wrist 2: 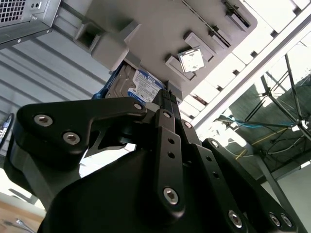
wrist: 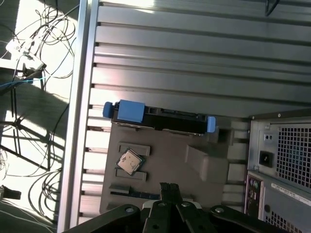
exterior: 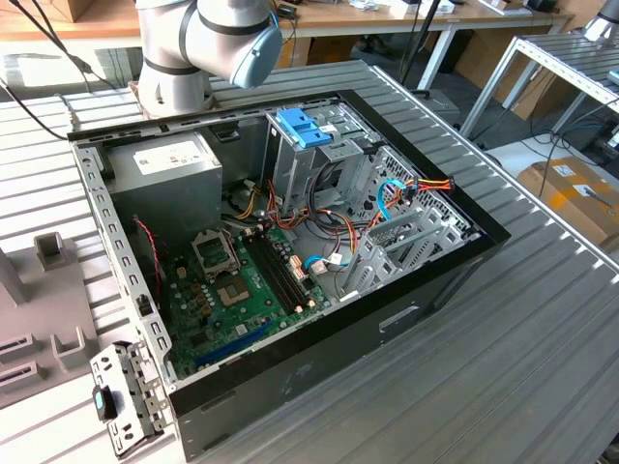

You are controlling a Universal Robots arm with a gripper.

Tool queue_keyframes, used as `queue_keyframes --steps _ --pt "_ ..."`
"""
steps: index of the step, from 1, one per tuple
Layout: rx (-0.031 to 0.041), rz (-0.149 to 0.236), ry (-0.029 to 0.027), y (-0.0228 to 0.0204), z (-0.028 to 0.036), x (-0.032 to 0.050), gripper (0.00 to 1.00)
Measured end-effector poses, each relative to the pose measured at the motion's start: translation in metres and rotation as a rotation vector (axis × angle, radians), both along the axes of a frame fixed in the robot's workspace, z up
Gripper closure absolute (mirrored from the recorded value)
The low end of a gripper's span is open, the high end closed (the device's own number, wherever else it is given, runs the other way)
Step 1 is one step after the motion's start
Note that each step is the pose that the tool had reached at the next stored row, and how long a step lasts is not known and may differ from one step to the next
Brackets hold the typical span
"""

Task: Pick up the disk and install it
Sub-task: 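Pick up the disk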

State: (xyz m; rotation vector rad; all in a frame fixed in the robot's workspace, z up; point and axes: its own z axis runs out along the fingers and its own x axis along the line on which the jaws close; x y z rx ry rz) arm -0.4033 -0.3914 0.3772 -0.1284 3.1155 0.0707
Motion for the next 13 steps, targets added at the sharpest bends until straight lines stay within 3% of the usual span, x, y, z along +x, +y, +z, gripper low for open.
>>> queue_keyframes --steps 13 --pt "0.0000 0.052 0.0000 0.0000 0.0000 0.0000 0.89"
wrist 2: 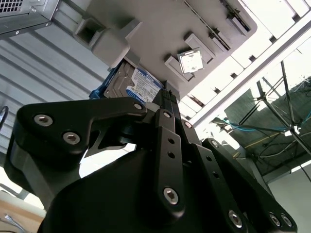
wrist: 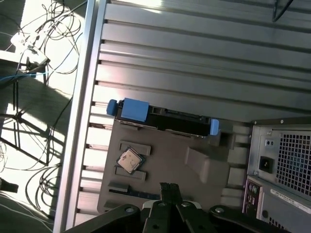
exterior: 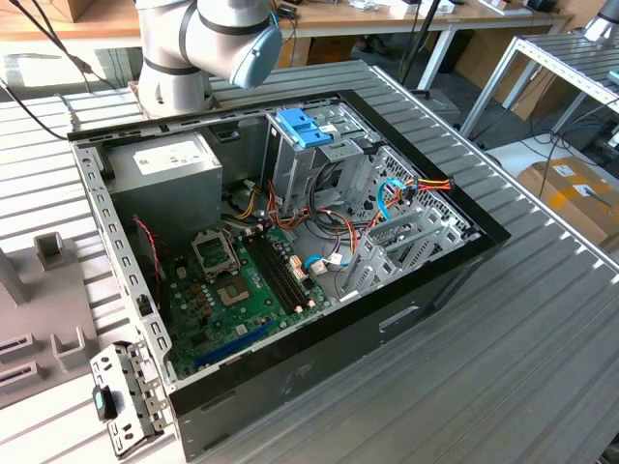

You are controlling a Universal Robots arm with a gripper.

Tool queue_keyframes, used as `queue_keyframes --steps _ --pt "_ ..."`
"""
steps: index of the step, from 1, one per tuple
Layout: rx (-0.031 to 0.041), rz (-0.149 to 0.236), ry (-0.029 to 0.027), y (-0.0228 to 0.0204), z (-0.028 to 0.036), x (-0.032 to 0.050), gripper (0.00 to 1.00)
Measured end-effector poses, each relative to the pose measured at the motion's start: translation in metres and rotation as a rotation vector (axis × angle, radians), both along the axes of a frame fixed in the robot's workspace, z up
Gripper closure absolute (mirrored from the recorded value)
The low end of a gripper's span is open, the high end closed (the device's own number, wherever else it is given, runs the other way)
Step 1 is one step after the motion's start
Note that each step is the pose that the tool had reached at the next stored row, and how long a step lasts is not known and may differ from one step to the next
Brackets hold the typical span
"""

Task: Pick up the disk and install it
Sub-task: 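Pick up the disk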

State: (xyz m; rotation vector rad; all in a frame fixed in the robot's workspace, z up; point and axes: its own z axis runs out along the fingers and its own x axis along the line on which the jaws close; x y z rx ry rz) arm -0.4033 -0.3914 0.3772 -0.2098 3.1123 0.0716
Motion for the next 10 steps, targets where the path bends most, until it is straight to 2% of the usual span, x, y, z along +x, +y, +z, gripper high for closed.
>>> queue_keyframes --steps 10 --pt "0.0000 0.039 0.0000 0.0000 0.0000 0.0000 0.89"
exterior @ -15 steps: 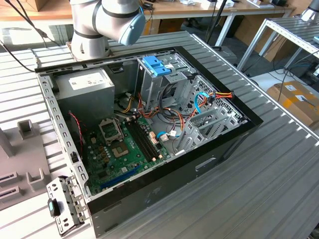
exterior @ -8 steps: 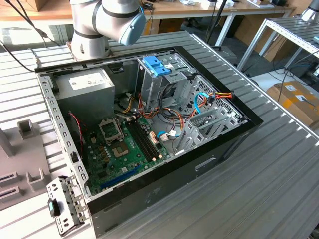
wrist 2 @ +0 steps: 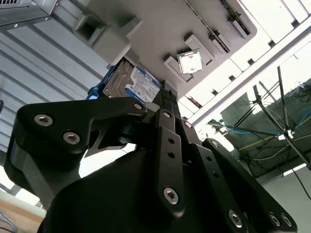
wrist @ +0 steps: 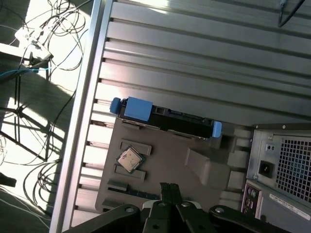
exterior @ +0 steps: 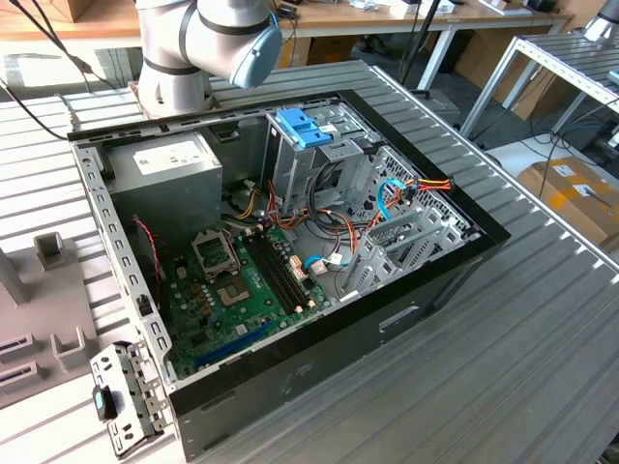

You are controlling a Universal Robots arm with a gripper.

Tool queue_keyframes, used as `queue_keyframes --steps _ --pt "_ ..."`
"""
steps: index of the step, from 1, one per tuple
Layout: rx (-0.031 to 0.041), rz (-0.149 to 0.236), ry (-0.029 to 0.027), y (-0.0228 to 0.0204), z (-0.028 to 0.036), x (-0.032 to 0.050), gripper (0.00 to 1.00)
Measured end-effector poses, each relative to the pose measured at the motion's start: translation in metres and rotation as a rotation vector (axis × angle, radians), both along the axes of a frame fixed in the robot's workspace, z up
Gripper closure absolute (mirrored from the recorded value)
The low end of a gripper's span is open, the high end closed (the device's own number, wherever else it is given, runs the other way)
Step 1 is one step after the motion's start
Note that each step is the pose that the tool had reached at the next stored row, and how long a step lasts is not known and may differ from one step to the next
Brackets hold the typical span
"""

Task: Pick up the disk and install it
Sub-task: 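Pick up the disk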

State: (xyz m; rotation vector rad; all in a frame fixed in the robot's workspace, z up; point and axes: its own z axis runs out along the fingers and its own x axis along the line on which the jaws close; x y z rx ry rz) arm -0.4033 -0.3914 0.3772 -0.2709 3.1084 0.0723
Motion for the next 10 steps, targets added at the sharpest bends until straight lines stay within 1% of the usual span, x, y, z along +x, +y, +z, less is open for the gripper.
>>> queue_keyframes --steps 10 --pt "0.0000 0.038 0.0000 0.0000 0.0000 0.0000 0.89"
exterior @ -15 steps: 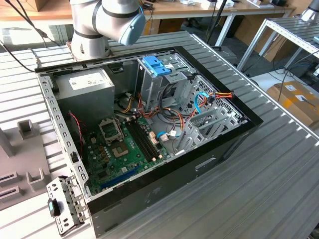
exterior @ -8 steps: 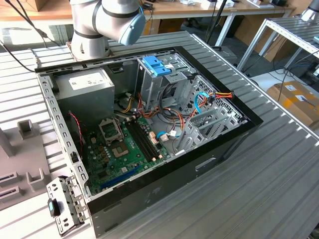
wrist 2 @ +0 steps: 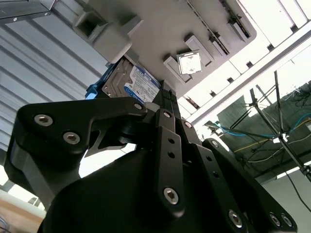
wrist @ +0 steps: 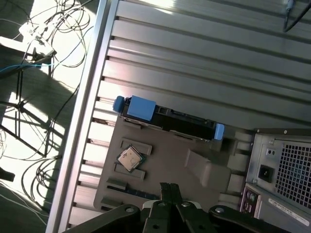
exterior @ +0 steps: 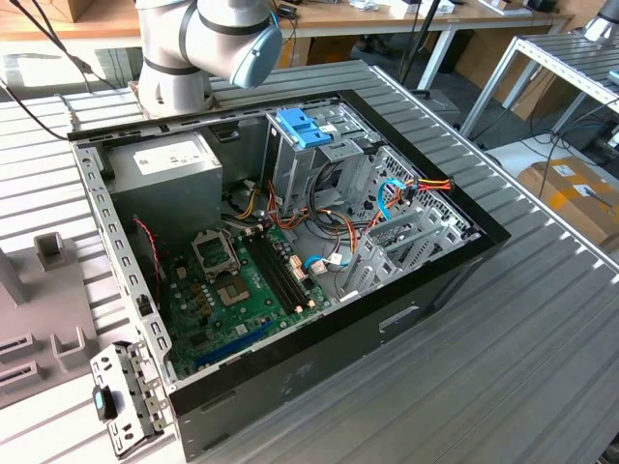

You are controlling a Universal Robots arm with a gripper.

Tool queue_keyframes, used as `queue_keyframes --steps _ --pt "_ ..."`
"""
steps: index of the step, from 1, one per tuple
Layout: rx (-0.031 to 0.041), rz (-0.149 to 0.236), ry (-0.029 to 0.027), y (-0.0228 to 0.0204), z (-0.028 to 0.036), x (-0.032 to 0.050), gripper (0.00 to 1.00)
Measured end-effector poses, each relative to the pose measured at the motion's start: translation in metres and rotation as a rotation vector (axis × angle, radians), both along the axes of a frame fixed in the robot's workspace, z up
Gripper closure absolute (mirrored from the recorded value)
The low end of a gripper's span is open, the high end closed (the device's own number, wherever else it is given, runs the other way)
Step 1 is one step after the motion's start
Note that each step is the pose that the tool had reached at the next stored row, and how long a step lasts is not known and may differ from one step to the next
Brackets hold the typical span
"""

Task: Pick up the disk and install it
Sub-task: 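Pick up the disk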

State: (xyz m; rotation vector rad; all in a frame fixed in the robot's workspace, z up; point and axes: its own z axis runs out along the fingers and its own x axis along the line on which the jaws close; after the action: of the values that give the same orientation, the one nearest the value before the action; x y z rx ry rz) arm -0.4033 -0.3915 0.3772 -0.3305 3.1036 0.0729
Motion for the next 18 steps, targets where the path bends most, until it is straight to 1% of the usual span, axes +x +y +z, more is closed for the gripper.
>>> queue_keyframes --steps 6,7,9,18 --pt "0.0000 0.026 0.0000 0.0000 0.0000 0.0000 0.89" --pt "0.0000 0.038 0.0000 0.0000 0.0000 0.0000 0.89" --pt "0.0000 0.050 0.0000 0.0000 0.0000 0.0000 0.89" --pt "0.0000 0.094 0.0000 0.0000 0.0000 0.0000 0.89"
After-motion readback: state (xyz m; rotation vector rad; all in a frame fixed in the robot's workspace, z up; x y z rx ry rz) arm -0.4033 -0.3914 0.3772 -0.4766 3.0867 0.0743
